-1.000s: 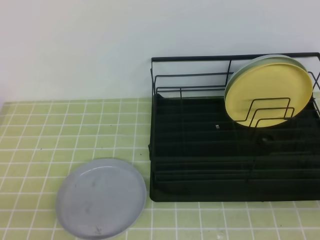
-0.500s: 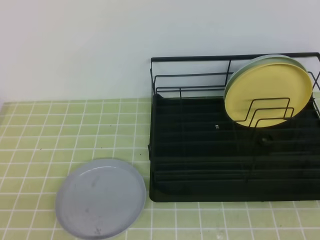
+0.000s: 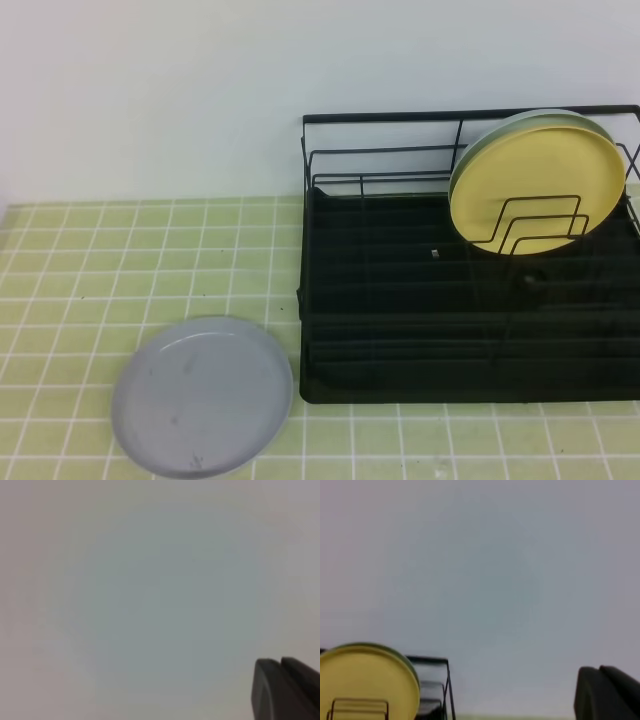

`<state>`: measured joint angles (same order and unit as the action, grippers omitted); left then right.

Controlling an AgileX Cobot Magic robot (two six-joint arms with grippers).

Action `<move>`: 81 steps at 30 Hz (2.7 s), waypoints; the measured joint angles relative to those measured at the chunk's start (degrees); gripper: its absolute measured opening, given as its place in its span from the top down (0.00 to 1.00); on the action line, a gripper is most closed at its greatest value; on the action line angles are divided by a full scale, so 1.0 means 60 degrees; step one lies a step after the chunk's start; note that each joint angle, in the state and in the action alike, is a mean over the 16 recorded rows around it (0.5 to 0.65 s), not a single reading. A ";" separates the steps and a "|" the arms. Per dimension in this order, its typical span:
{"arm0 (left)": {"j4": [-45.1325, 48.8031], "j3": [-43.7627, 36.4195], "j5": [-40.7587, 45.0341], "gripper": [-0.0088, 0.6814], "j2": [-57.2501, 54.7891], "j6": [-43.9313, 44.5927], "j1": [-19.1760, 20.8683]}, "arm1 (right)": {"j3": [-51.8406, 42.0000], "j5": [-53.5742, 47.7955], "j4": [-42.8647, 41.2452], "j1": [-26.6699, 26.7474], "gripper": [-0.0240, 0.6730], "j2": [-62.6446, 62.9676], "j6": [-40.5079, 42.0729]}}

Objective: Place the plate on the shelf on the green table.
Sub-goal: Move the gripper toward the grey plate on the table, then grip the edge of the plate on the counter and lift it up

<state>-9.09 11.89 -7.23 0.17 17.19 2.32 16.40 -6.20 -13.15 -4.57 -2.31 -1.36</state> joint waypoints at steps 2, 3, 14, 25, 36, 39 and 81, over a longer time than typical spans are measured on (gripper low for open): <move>-0.0096 0.0329 0.0561 0.99 -0.0001 -0.0012 -0.0003 | 0.0442 -0.0854 0.0149 -0.0002 0.97 -0.0251 -0.0039; -0.0175 0.0482 0.0872 0.99 -0.0001 -0.0049 -0.0004 | 0.0632 -0.1216 0.0285 -0.0003 0.97 -0.0394 -0.0043; -0.1228 0.2045 0.4478 0.99 -0.1267 -0.0976 -0.0019 | 0.1622 -0.2496 0.2450 -0.0005 0.97 -0.2146 0.1216; -0.1759 0.5061 0.9274 0.99 -0.5771 -0.1147 -0.0020 | 0.1634 -0.2109 0.3173 -0.0005 0.97 -0.2761 0.2283; -0.3121 0.6137 0.9201 0.78 -0.9807 0.0343 -0.0020 | 0.1402 -0.2826 0.3279 -0.0005 0.97 -0.2814 0.2296; -0.3450 0.6161 0.8818 0.65 -1.0639 0.0646 -0.0020 | 0.1191 -0.2953 0.3352 -0.0005 0.97 -0.2814 0.2296; -0.3723 0.7315 0.7444 0.57 -1.6684 0.1266 -0.0020 | -0.0291 -0.1636 0.3904 -0.0005 0.97 -0.2814 0.2258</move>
<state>-31.43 55.78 37.43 -99.93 24.79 2.20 14.65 -16.02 10.27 -4.60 -19.19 12.18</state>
